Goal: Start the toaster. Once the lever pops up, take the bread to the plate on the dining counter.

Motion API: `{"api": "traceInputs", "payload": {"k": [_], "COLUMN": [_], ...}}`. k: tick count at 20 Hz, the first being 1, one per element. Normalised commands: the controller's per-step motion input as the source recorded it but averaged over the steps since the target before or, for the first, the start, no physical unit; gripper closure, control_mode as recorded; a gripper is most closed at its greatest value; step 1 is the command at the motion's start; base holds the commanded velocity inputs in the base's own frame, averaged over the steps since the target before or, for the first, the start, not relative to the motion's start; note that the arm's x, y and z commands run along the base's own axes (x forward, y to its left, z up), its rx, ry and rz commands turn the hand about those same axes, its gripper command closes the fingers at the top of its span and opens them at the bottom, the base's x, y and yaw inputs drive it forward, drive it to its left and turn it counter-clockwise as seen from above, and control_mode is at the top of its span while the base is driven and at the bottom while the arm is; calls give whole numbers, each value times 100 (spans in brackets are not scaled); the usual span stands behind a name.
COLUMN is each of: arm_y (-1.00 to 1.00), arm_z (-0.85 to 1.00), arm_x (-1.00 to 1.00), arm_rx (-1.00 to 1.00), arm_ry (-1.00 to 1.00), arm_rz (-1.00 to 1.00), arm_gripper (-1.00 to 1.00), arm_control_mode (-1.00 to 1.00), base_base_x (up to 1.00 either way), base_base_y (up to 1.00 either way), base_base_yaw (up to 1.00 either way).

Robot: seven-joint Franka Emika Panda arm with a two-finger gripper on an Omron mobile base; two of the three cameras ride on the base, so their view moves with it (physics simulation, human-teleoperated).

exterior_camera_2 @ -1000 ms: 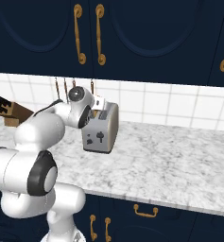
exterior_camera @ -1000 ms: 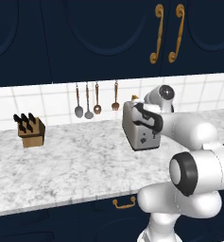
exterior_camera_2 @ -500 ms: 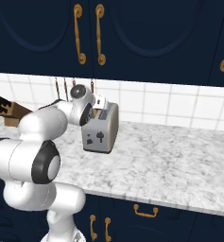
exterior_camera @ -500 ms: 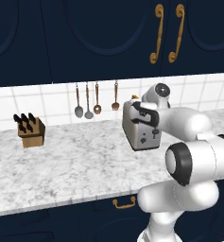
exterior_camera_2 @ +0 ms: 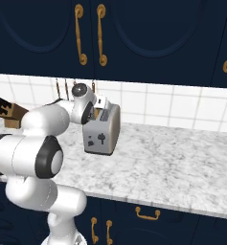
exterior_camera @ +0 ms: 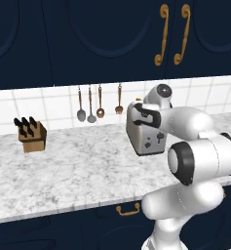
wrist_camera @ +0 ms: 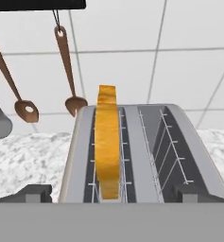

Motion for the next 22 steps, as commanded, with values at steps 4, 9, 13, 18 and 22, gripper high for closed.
{"api": "traceInputs", "payload": {"k": [4, 9, 13, 18, 22], "arm_y": [6, 0, 0, 0, 0], "arm_z": [-12, -10, -14, -15, -2], "arm_x": [13, 14, 16, 18, 16], "arm_rx": [0, 0, 0, 0, 0], "arm_ry": [0, 0, 0, 0, 0], "arm_rz": [0, 0, 0, 0, 0], "arm_gripper": [-100, -100, -100, -100, -100], "arm_control_mode": [-100, -100, -100, -100, -100], "base_base_x": [0, 0, 0, 0, 0], "base_base_y": [0, 0, 0, 0, 0], "base_base_yaw": [0, 0, 0, 0, 0]}}
